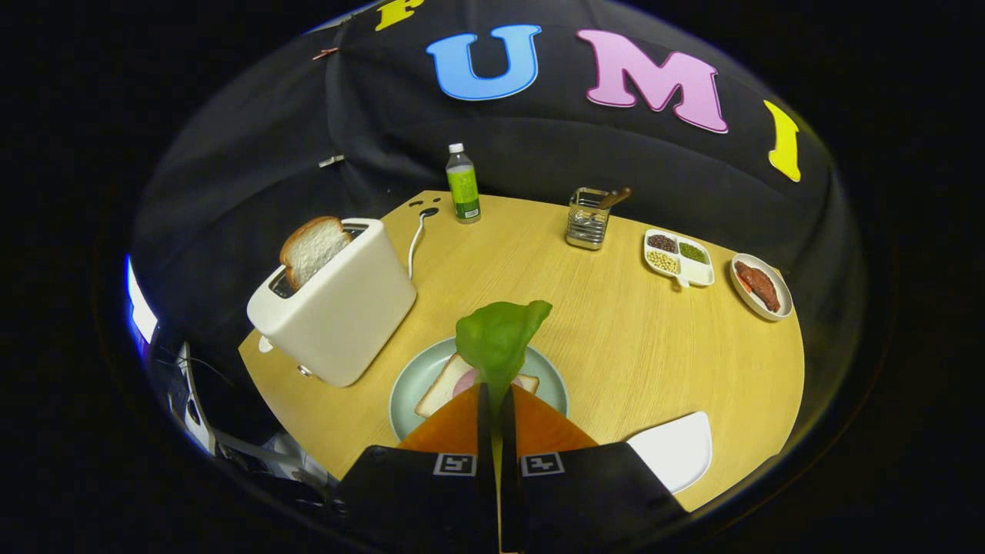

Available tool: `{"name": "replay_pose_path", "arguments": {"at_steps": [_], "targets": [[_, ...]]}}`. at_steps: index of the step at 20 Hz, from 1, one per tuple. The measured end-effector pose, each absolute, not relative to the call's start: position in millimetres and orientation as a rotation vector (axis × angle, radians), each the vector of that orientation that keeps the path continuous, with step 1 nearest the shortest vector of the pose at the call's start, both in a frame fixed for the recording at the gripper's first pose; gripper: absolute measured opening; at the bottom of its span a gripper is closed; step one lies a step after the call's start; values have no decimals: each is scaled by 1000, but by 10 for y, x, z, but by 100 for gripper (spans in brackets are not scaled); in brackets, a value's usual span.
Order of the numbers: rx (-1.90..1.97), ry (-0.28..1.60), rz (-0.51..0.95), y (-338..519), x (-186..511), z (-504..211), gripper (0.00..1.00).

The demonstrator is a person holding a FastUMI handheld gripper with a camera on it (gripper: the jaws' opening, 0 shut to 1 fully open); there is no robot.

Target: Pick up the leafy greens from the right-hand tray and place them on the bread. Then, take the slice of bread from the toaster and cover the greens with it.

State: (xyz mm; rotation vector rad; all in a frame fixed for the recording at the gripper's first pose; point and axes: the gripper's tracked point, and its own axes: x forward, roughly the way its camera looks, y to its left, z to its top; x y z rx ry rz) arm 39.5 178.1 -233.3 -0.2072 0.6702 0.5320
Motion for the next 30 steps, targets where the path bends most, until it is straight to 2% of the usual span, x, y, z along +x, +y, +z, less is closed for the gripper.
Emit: {"name": "replay_pose_path", "arguments": {"at_steps": [7, 14, 17, 20, 23, 25, 30], "targets": [[-280, 709, 556, 2084, 470, -2609, 8], [-335, 743, 545, 2174, 505, -2818, 17], [-346, 746, 531, 2171, 538, -2843, 33], [-361, 735, 513, 2143, 575, -2851, 41], [-371, 724, 516, 2143, 566, -2830, 86], [-371, 695, 517, 2150, 573, -2762, 99], [-354, 625, 553, 2315, 507, -2460, 99]]}}
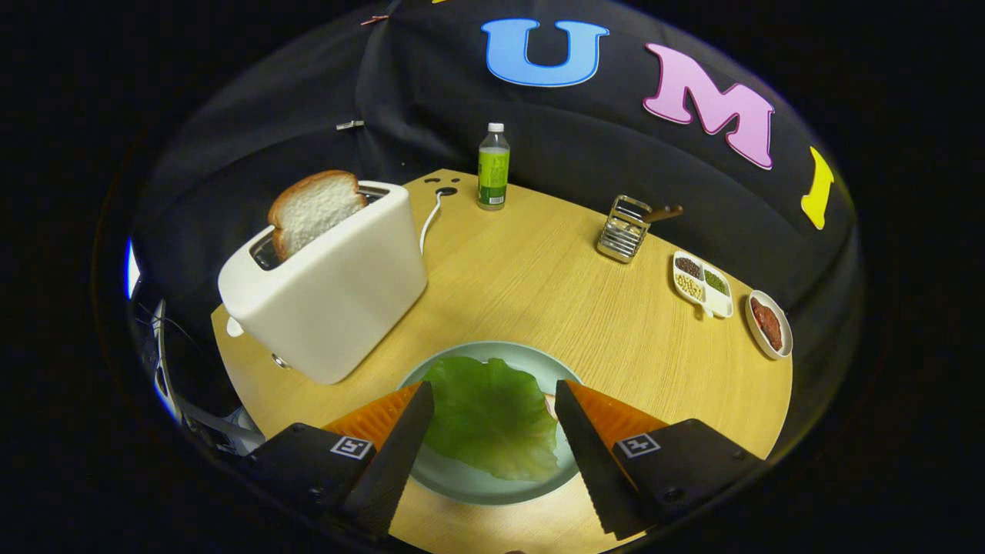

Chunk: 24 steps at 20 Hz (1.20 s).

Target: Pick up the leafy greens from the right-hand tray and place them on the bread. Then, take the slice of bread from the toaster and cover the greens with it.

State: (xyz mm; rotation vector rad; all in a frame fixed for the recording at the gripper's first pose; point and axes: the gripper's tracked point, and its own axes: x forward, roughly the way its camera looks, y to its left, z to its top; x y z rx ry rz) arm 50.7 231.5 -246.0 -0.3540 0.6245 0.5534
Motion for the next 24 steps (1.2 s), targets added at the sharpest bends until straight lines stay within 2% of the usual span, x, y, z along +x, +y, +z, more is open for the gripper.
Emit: {"name": "replay_pose_path", "arguments": {"at_steps": [12, 19, 24], "targets": [[-271, 383, 793, 3612, 246, -1203, 98], [-302, 365, 862, 4254, 251, -1235, 98], [-330, 416, 778, 4486, 515, -1640, 98]]}}
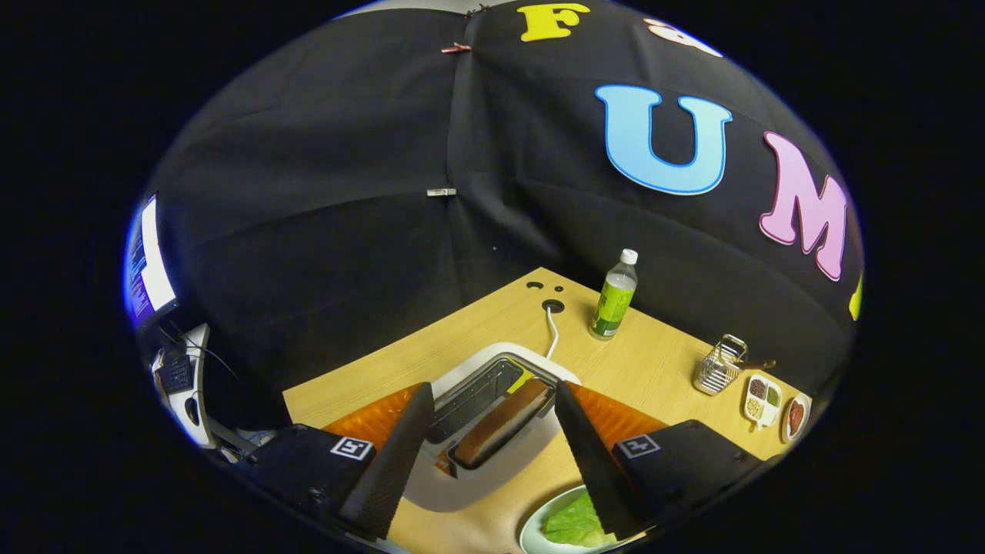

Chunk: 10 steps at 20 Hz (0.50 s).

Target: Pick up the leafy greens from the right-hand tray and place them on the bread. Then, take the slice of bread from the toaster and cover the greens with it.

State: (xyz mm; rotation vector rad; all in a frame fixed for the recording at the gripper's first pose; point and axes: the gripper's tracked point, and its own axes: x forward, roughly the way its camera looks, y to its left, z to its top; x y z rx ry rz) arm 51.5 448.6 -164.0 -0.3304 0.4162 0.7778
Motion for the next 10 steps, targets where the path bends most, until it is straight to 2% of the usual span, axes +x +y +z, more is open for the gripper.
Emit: {"name": "replay_pose_path", "arguments": {"at_steps": [6, 8, 10], "targets": [[-361, 446, 692, 4557, 690, -1986, 97], [-350, 461, 677, 4573, 683, -2027, 92], [-352, 461, 669, 4589, 681, -2048, 83]]}}
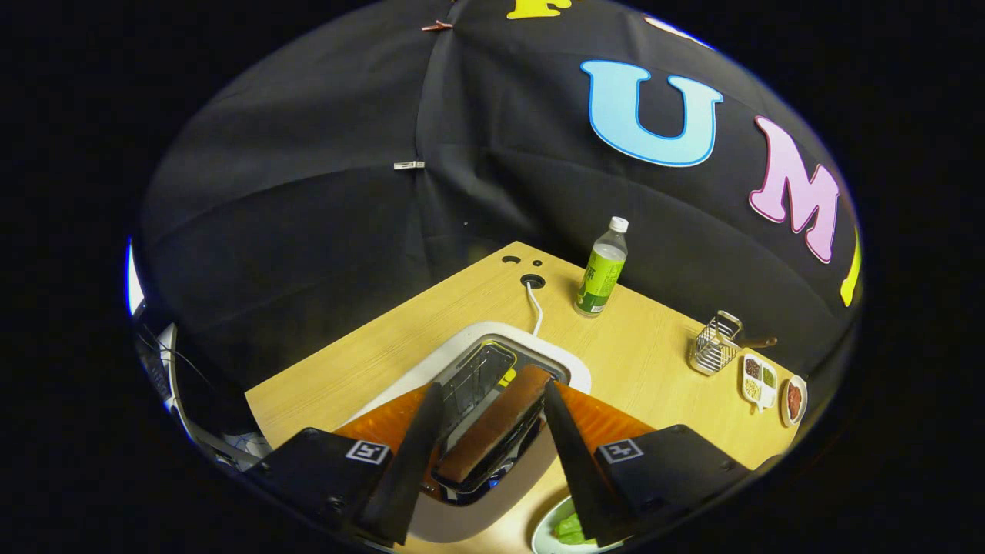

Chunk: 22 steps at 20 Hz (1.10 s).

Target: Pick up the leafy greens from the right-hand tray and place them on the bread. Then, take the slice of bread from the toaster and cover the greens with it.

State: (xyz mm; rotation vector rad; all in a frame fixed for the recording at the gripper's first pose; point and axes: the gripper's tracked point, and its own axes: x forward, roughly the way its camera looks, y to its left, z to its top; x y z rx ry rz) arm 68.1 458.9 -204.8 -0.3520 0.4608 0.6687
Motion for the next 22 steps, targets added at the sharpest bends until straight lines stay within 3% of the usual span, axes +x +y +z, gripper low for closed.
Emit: {"name": "replay_pose_path", "arguments": {"at_steps": [3, 4, 6, 7, 11, 22], "targets": [[-358, 467, 641, 4530, 678, -2087, 57], [-355, 473, 629, 4517, 665, -2099, 54], [-341, 483, 593, 4466, 691, -2085, 38], [-317, 505, 587, 4465, 673, -2109, 27], [-252, 555, 585, 4480, 659, -2066, 17], [-142, 514, 655, 4377, 630, -1500, 12]]}}
